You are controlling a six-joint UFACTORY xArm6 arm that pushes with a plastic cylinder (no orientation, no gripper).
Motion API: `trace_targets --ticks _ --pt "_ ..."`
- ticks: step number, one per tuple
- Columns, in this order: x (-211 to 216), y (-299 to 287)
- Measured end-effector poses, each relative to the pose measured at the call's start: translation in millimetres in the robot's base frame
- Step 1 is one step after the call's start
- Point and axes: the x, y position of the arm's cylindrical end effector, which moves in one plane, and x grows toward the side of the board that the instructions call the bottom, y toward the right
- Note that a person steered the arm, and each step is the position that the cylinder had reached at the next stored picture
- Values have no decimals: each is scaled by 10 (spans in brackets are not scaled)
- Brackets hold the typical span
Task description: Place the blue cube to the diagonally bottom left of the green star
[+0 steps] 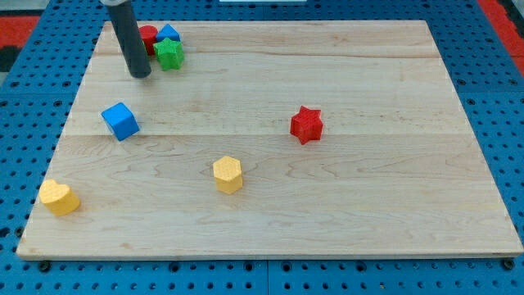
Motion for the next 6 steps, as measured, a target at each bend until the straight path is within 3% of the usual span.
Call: trace_targets --ticks 1,2,3,5,6 --pt "250 1034" --pt "941 918" --pt "1191 228" --pt "722 -1061" --pt "854 -799"
